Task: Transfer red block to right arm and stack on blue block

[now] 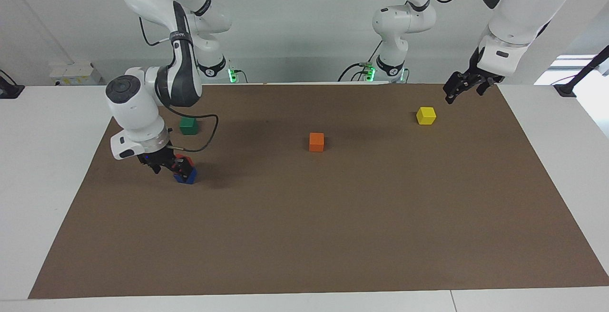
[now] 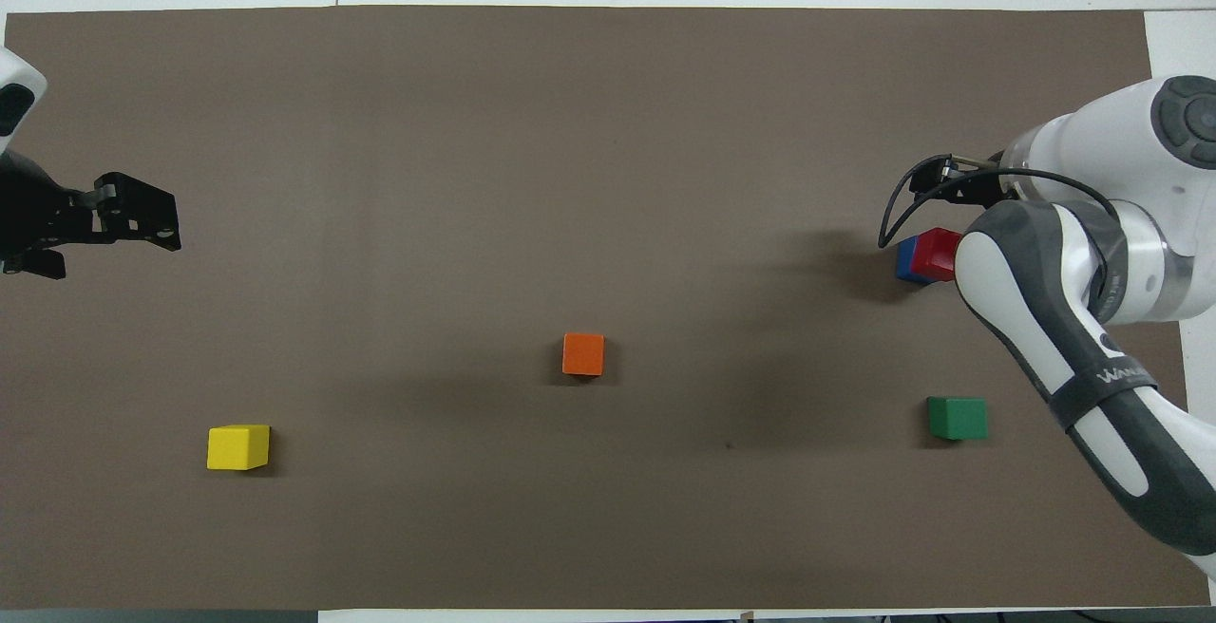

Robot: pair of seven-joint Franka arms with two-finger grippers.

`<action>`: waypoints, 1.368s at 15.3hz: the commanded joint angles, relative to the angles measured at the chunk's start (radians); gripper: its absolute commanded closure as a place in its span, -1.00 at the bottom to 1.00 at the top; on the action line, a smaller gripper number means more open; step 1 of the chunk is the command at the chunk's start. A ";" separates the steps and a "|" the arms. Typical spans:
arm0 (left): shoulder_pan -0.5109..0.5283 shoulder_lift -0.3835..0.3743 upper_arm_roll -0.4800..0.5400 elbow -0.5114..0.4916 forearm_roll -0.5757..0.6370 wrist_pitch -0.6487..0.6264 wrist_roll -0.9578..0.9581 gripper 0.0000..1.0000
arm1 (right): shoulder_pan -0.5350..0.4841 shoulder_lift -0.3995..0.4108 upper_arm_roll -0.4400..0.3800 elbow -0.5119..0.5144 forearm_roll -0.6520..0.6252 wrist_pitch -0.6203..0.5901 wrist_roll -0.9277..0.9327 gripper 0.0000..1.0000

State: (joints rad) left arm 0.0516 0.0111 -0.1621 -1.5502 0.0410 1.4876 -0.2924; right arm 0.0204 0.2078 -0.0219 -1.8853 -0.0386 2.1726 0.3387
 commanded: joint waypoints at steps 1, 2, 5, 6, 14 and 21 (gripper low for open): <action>-0.001 -0.028 0.007 -0.033 -0.013 0.014 0.003 -1.00 | -0.010 -0.074 0.028 0.061 0.031 -0.123 -0.041 -1.00; -0.001 -0.028 0.007 -0.033 -0.013 0.014 0.003 -1.00 | -0.008 -0.105 0.028 0.070 0.055 -0.166 -0.059 -1.00; 0.001 -0.028 0.007 -0.033 -0.013 0.014 0.003 -1.00 | -0.010 -0.211 0.027 0.077 0.106 -0.290 -0.121 -1.00; -0.001 -0.028 0.007 -0.033 -0.013 0.014 0.003 -1.00 | -0.010 -0.243 0.027 0.080 0.106 -0.328 -0.145 -1.00; -0.001 -0.028 0.007 -0.033 -0.013 0.014 0.003 -1.00 | -0.063 -0.275 0.016 0.231 0.082 -0.602 -0.231 -1.00; -0.001 -0.028 0.007 -0.033 -0.013 0.014 0.003 -1.00 | -0.088 -0.271 0.016 0.235 0.028 -0.591 -0.256 -1.00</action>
State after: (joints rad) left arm 0.0516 0.0111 -0.1621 -1.5502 0.0410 1.4876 -0.2924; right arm -0.0384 -0.0766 -0.0114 -1.6699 0.0014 1.5896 0.1252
